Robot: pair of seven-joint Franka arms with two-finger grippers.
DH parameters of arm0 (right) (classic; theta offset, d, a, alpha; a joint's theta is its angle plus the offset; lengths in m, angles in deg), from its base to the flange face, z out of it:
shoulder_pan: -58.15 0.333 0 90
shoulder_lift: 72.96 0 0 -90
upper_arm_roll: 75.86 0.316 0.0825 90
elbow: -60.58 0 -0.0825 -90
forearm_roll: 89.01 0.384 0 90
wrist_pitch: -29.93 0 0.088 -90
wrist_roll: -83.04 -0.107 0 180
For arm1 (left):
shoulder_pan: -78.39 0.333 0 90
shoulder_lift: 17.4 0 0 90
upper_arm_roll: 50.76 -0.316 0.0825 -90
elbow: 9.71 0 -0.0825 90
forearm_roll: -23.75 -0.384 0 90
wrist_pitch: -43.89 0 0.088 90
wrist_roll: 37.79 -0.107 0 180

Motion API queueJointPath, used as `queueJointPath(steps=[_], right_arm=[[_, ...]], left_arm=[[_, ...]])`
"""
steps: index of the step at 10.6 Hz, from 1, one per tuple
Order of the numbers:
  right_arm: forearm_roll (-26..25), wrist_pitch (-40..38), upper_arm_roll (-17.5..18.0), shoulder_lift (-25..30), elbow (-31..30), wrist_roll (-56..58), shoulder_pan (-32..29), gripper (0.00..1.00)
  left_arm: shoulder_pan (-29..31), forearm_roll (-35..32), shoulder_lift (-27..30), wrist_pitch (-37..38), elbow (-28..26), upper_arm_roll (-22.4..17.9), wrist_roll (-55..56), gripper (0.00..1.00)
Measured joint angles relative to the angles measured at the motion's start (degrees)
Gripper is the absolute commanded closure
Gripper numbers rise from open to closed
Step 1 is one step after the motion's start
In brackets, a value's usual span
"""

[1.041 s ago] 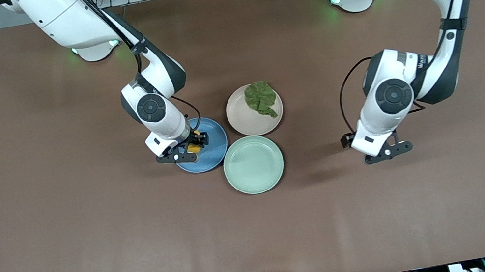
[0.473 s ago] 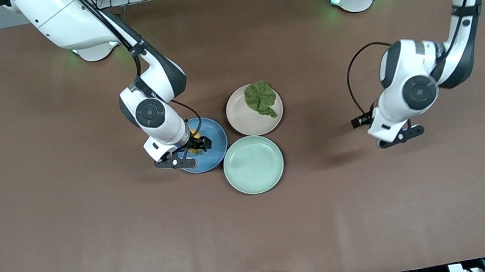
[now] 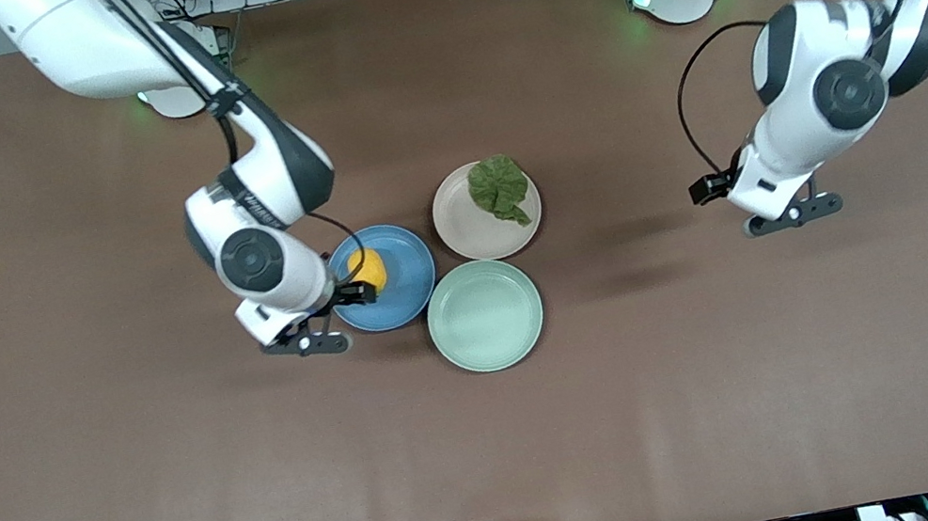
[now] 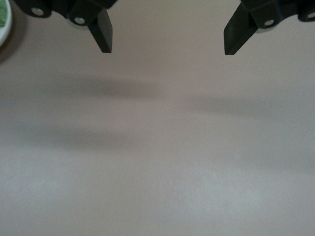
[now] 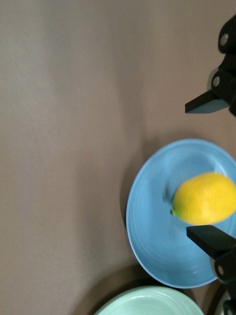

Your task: Place lemon and lettuce in plates

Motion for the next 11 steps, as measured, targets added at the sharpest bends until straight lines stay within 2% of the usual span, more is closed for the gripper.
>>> queueJointPath(steps=[3,5,7,9,11], right_arm=[[-0.08,-9.26,-0.09,0.36,5.73,8.22,-4.45,0.0],[-0.11,-12.57,-0.16,1.85,7.21,11.81,-7.77,0.0],[-0.22,-15.27,-0.15,4.4,7.97,12.66,-10.47,0.0],[-0.37,-18.89,-0.2,5.99,10.34,15.49,-12.92,0.0],[-0.64,-21.47,-0.25,6.68,13.23,21.19,-16.02,0.0]], left_arm=[[0.0,0.46,5.78,-0.08,3.41,-0.12,0.0,0.0],[0.0,4.01,6.27,-0.14,9.09,-0.23,-0.04,0.0],[-0.08,4.33,6.37,1.35,13.8,-0.25,-0.11,0.0],[-0.34,4.34,6.99,6.14,16.7,-0.22,-5.76,0.0],[-0.34,4.36,7.32,14.26,20.85,-0.28,-11.53,0.0]])
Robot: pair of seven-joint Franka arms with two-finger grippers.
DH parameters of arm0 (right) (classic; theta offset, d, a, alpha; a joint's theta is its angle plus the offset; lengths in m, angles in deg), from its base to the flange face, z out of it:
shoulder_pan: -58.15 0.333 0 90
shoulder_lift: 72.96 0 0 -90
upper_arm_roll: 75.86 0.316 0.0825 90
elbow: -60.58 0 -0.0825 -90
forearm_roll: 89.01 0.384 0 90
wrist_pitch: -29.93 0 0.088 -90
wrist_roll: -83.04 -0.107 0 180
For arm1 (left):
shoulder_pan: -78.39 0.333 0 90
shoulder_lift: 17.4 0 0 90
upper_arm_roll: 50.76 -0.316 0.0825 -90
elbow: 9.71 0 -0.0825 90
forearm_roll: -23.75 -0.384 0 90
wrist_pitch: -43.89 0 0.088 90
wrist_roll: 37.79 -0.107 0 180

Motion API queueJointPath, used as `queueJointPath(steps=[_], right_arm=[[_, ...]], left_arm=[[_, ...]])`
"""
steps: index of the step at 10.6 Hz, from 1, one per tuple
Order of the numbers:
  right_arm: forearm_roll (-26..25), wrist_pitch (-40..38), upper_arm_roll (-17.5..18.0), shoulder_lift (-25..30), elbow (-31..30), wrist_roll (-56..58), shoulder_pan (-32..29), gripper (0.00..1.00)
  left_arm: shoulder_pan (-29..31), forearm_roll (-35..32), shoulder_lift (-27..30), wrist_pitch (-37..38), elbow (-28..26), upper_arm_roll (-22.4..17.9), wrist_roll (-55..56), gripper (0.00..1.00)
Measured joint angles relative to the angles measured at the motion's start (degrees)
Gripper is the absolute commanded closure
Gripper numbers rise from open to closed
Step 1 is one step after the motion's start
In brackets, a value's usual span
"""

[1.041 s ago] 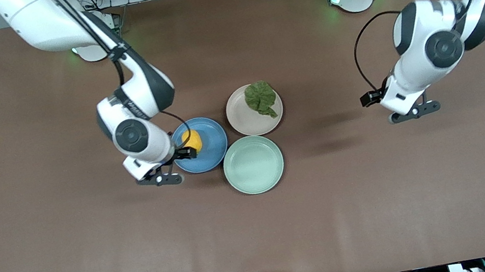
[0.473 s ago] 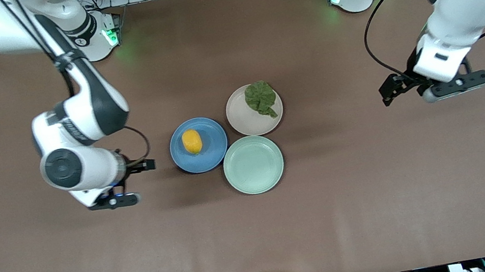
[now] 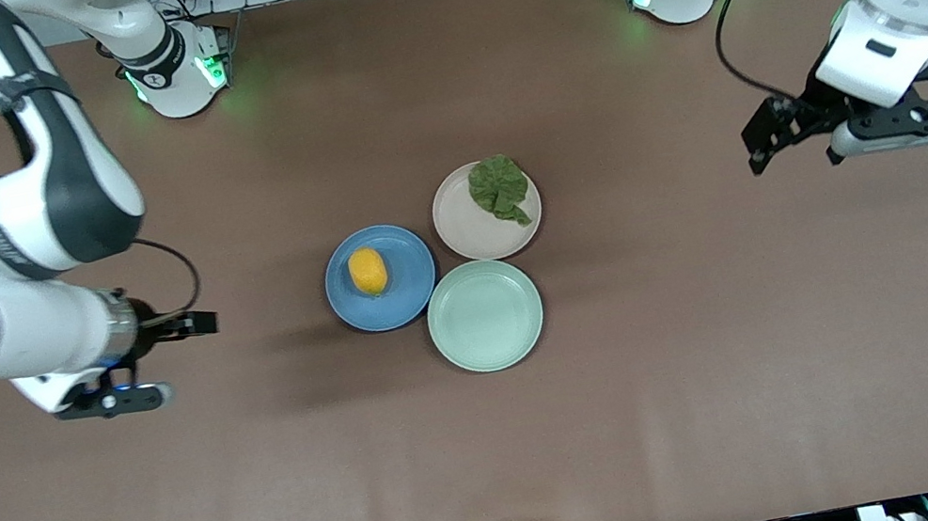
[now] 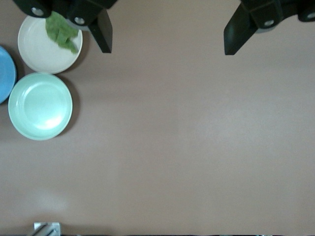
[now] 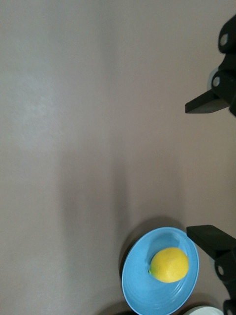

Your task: Place lemon and lettuce in plates

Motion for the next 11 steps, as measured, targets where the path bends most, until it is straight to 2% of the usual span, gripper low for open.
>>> queueJointPath(steps=[2,5,8,11], right_arm=[[-0.1,-1.73,-0.01,1.72,1.01,2.44,-2.29,0.0],[-1.06,-4.44,0.25,4.97,1.32,2.64,-2.37,0.0],[-1.48,-8.26,0.25,7.79,1.18,2.64,-2.37,0.0],[-1.63,-8.63,0.23,9.91,-1.16,2.64,-2.39,0.0]], left_arm=[[-0.01,-0.36,0.02,6.22,3.18,-0.04,-1.42,0.0],[-0.03,-0.94,0.02,13.66,6.57,-0.08,-3.07,0.0],[-0.04,-2.05,0.02,16.96,8.67,-0.1,-3.09,0.0],[-0.04,-2.66,0.01,17.91,9.64,-0.11,-3.09,0.0]])
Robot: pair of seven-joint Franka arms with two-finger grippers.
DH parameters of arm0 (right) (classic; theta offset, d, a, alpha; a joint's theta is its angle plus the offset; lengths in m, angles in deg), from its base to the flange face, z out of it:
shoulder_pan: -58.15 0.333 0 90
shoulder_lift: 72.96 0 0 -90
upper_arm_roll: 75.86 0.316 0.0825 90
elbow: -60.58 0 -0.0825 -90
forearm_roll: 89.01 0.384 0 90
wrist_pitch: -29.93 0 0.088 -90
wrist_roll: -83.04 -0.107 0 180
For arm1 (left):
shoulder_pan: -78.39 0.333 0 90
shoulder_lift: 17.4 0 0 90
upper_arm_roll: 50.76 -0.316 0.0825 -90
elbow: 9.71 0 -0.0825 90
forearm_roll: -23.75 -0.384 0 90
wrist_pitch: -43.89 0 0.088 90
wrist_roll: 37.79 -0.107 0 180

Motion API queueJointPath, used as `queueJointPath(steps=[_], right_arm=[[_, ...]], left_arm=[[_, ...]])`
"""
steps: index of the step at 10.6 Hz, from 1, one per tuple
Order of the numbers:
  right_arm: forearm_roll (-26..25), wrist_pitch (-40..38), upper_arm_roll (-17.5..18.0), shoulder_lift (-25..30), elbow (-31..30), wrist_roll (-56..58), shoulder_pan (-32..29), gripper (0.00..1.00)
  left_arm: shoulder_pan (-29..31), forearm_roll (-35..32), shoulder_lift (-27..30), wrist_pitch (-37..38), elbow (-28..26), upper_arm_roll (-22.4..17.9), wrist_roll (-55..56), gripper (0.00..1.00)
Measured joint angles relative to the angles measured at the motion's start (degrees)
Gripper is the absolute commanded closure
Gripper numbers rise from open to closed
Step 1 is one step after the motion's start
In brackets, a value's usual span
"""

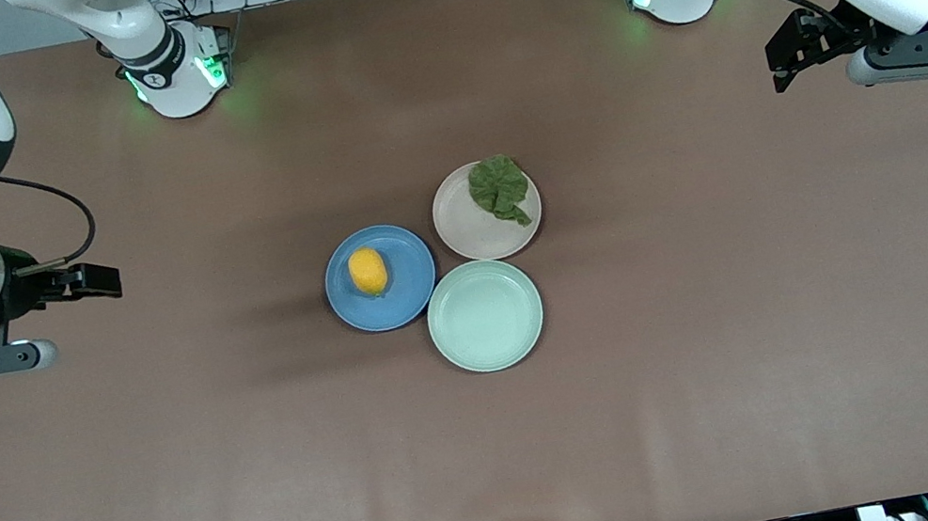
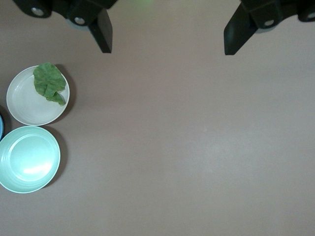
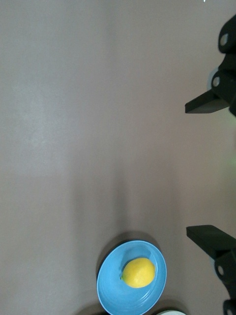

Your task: Place lemon and lettuce in plates

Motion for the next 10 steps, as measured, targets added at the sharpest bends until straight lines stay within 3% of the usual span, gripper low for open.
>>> queueJointPath(steps=[7,10], right_arm=[[-0.14,3.91,-0.07,8.68,-12.07,0.0,-0.53,0.0],[-0.15,4.29,-0.07,10.96,-13.74,0.0,-0.58,0.0]], left_arm=[[0.56,0.0,-0.06,0.15,0.53,-0.27,0.0,0.0],[0.83,-0.01,-0.07,0.16,0.54,-0.28,0.0,0.0]])
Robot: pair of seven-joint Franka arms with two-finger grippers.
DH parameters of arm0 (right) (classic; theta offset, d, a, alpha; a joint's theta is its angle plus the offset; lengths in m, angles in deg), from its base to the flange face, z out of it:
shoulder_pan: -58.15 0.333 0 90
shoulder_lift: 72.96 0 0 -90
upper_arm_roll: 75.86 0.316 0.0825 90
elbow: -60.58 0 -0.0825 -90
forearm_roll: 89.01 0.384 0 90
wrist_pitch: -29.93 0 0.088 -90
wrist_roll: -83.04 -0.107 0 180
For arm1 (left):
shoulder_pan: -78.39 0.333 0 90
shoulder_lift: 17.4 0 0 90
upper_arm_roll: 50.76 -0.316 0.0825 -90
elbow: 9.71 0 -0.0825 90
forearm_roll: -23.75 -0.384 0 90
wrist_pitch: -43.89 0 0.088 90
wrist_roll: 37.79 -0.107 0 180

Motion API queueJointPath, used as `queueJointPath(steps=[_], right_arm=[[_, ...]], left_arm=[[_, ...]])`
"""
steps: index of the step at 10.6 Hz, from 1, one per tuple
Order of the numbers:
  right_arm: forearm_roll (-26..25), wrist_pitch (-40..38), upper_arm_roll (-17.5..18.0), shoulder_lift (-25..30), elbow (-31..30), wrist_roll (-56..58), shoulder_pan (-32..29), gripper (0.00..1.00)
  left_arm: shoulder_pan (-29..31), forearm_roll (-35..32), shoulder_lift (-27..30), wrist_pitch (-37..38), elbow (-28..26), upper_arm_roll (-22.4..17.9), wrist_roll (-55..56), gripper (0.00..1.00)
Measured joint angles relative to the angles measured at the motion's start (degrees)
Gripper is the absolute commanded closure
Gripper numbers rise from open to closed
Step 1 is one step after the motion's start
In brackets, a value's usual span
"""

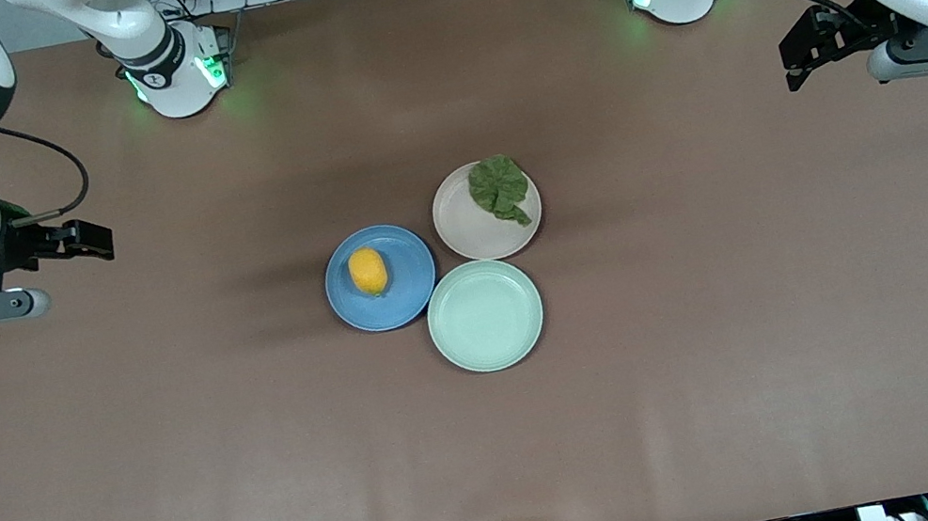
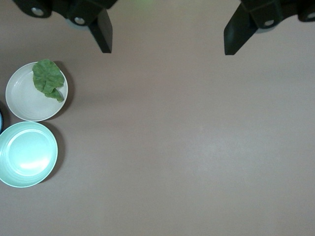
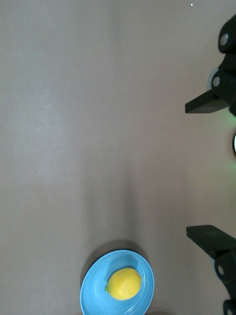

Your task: Place lemon and lettuce in plates

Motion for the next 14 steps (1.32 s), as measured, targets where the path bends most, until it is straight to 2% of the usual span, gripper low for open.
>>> queueJointPath(steps=[5,8,14], right_arm=[[-0.09,-0.89,-0.08,1.59,3.05,6.99,-4.6,0.0],[-0.05,-1.23,-0.08,1.63,6.87,7.42,-5.44,0.0],[1.9,-6.54,-0.07,0.66,9.31,7.44,-6.83,0.0]], left_arm=[[-0.05,0.0,0.0,0.0,0.0,0.03,0.0,0.0],[-0.04,0.0,-0.01,0.01,0.02,0.04,0.0,0.0],[-0.09,0.0,-0.3,0.13,0.02,0.06,0.0,0.0]])
